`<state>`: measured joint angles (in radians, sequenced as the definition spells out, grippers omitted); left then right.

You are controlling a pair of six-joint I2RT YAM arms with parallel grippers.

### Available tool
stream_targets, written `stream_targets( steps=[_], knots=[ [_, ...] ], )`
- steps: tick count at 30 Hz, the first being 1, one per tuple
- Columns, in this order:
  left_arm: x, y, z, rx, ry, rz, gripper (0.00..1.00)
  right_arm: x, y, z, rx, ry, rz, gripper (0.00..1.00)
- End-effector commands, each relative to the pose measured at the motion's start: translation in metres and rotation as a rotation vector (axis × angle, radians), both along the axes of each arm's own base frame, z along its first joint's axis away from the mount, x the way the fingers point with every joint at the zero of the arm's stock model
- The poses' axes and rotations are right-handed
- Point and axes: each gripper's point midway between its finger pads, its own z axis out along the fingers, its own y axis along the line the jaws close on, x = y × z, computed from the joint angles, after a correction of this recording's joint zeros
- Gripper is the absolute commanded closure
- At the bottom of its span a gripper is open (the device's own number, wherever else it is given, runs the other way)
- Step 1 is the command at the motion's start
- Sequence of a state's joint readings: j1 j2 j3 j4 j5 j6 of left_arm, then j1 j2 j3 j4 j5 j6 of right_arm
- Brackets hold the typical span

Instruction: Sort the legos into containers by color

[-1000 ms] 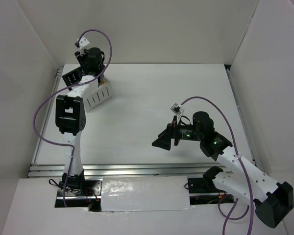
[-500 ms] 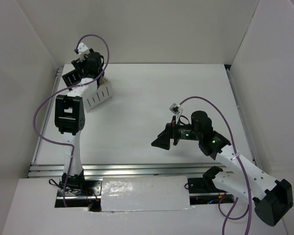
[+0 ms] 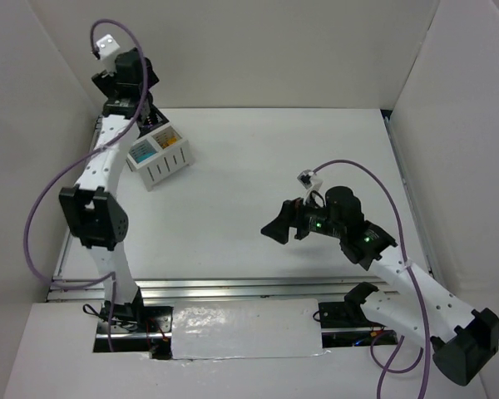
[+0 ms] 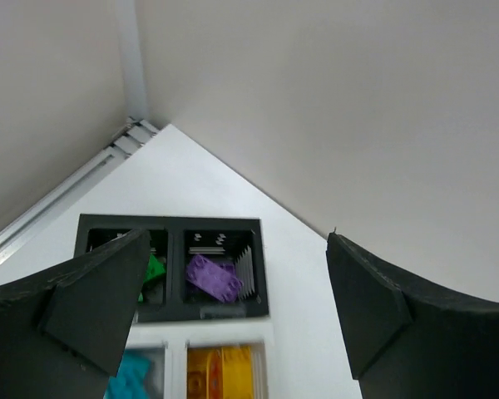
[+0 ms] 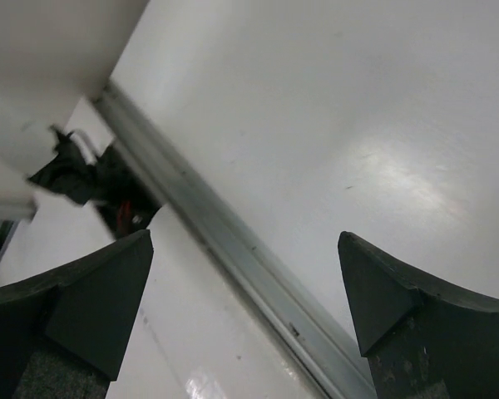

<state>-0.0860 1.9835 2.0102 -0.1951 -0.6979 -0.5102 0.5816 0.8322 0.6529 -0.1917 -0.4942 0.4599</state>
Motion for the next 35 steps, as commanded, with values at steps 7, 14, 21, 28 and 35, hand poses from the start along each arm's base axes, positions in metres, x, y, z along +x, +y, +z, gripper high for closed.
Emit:
stream_targets(
  steps=[7,14,21,28,35],
  knots=[
    [-0.192,-0.047,0.022,-0.139,0.187,-0.365,0.00,0.035,-0.138,0.120,-0.164,-0.236,-0.755,0.00],
    [-0.320,-0.019,-0.008,0.007,0.270,-0.335,0.00,-0.005,-0.195,0.165,-0.135,-0.287,-0.919,0.00],
    [-0.409,-0.029,0.012,-0.044,0.001,-0.399,0.01,-0.049,-0.215,0.182,-0.104,-0.274,-0.865,0.00],
    [-0.444,-0.038,-0.007,-0.053,0.003,-0.485,0.00,-0.071,-0.220,0.175,-0.073,-0.282,-0.818,0.00],
    [-0.450,-0.031,-0.019,-0.047,0.023,-0.451,0.00,-0.071,-0.217,0.178,-0.048,-0.300,-0.806,0.00]
  ],
)
